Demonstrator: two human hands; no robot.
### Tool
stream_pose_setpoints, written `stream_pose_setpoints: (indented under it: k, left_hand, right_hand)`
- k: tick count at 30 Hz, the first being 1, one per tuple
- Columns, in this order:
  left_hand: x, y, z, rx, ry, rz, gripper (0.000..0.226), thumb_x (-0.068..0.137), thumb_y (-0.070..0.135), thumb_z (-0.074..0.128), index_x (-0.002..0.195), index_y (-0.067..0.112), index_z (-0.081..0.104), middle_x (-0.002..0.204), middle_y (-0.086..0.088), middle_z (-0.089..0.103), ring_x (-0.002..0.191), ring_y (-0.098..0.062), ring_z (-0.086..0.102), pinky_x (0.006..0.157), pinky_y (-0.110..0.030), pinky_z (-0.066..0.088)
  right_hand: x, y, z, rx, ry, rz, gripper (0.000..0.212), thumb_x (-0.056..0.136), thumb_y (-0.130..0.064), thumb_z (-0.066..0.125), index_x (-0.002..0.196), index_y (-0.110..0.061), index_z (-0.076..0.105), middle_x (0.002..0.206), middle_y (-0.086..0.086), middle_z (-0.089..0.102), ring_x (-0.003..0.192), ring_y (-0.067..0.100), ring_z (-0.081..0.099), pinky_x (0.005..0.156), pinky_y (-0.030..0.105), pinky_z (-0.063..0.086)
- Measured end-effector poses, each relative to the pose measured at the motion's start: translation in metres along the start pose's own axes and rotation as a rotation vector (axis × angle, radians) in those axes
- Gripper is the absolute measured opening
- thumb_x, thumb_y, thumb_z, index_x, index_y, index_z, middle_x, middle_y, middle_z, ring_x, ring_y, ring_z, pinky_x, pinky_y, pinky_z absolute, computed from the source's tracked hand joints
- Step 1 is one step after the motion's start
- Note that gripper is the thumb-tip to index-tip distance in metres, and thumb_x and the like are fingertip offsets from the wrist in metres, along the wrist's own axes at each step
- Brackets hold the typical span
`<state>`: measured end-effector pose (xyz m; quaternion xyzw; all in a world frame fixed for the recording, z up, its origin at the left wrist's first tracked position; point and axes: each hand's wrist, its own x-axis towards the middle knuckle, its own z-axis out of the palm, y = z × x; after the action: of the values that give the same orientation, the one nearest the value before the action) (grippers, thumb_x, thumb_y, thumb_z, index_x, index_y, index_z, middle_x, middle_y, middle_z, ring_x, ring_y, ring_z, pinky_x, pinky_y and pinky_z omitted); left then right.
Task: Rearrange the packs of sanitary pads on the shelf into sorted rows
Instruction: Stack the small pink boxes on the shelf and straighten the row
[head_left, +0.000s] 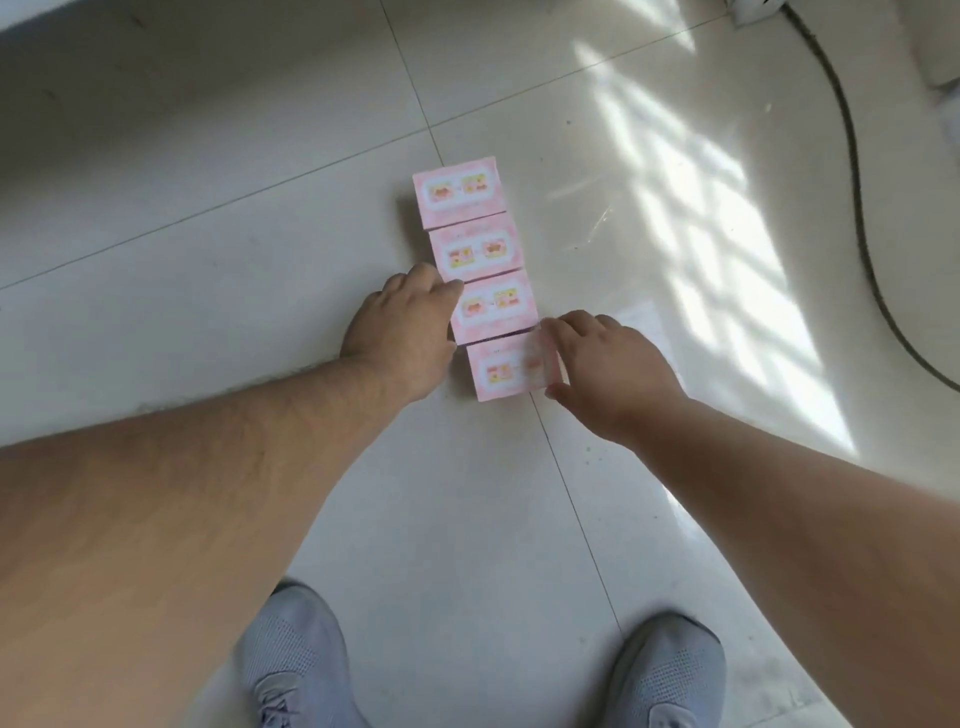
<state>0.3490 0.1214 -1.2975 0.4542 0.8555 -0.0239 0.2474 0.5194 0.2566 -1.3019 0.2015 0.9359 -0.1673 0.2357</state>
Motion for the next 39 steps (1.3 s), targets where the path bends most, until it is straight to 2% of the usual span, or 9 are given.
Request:
stream_pose_setpoints:
  k: [5, 8, 13, 20, 25, 29, 33, 39]
  left_hand:
    - [0.002, 0.0, -0.001, -0.008, 0.001, 0.006, 0.05, 0.088, 0.03, 0.065, 0.134, 0.019, 0.048, 0.127, -0.004, 0.045, 0.115, -0.026, 0.046, 0.093, -0.038, 0.045]
    - [0.004, 0.001, 0.001, -0.018, 0.013, 0.003, 0.052, 0.087, 0.032, 0.067, 0.133, 0.018, 0.048, 0.126, -0.004, 0.046, 0.116, -0.025, 0.046, 0.092, -0.038, 0.046]
    - [0.004, 0.003, 0.007, -0.026, 0.025, -0.001, 0.056, 0.085, 0.035, 0.07, 0.132, 0.017, 0.046, 0.127, -0.002, 0.045, 0.117, -0.023, 0.046, 0.09, -0.037, 0.046]
    - [0.005, 0.001, 0.009, -0.064, 0.036, 0.007, 0.052, 0.086, 0.034, 0.069, 0.13, 0.016, 0.048, 0.125, 0.001, 0.052, 0.117, -0.021, 0.047, 0.085, -0.035, 0.046]
    - [0.001, -0.002, 0.008, -0.13, 0.025, 0.002, 0.052, 0.084, 0.031, 0.069, 0.129, 0.019, 0.046, 0.122, 0.001, 0.055, 0.112, -0.021, 0.05, 0.083, -0.037, 0.049]
    - [-0.007, -0.008, 0.006, -0.17, 0.011, -0.022, 0.053, 0.084, 0.027, 0.069, 0.131, 0.021, 0.045, 0.126, 0.002, 0.053, 0.112, -0.021, 0.052, 0.085, -0.037, 0.049]
    - [-0.013, -0.013, 0.009, -0.213, 0.02, -0.03, 0.053, 0.085, 0.024, 0.068, 0.133, 0.019, 0.046, 0.13, 0.002, 0.051, 0.113, -0.02, 0.054, 0.085, -0.034, 0.048]
    - [-0.025, -0.02, 0.005, -0.273, 0.017, -0.029, 0.056, 0.085, 0.023, 0.07, 0.136, 0.016, 0.046, 0.134, 0.003, 0.047, 0.111, -0.02, 0.055, 0.086, -0.032, 0.048]
  right_hand:
    - [-0.005, 0.006, 0.002, -0.034, -0.011, -0.027, 0.054, 0.09, -0.033, 0.064, 0.138, -0.017, 0.042, 0.128, 0.003, 0.053, 0.108, 0.027, 0.053, 0.087, 0.038, 0.046]
    - [-0.005, 0.007, 0.003, 0.014, -0.008, -0.017, 0.054, 0.089, -0.024, 0.062, 0.138, -0.015, 0.041, 0.13, 0.004, 0.051, 0.11, 0.028, 0.053, 0.087, 0.039, 0.047]
    - [-0.002, 0.005, 0.008, 0.065, 0.012, -0.027, 0.044, 0.086, -0.014, 0.059, 0.127, -0.015, 0.045, 0.122, 0.003, 0.054, 0.105, 0.027, 0.053, 0.08, 0.039, 0.049]
    - [-0.003, 0.006, 0.012, 0.143, 0.008, -0.038, 0.04, 0.088, -0.01, 0.056, 0.126, -0.015, 0.047, 0.124, 0.002, 0.053, 0.103, 0.027, 0.054, 0.076, 0.041, 0.052]
    - [-0.003, 0.006, 0.008, 0.15, -0.032, -0.04, 0.051, 0.087, -0.008, 0.052, 0.135, -0.02, 0.043, 0.113, 0.002, 0.057, 0.099, 0.026, 0.055, 0.076, 0.039, 0.052]
    - [-0.002, 0.003, 0.006, 0.125, -0.013, -0.026, 0.036, 0.088, -0.013, 0.056, 0.122, -0.016, 0.047, 0.112, 0.002, 0.051, 0.096, 0.025, 0.054, 0.067, 0.037, 0.049]
    - [0.0, 0.0, 0.01, 0.107, -0.02, -0.058, 0.051, 0.085, -0.013, 0.059, 0.132, -0.018, 0.043, 0.12, 0.001, 0.05, 0.106, 0.025, 0.051, 0.074, 0.04, 0.053]
    - [-0.002, -0.006, 0.008, 0.094, -0.047, -0.083, 0.043, 0.084, -0.012, 0.061, 0.124, -0.017, 0.048, 0.117, 0.0, 0.052, 0.106, 0.024, 0.051, 0.075, 0.036, 0.05]
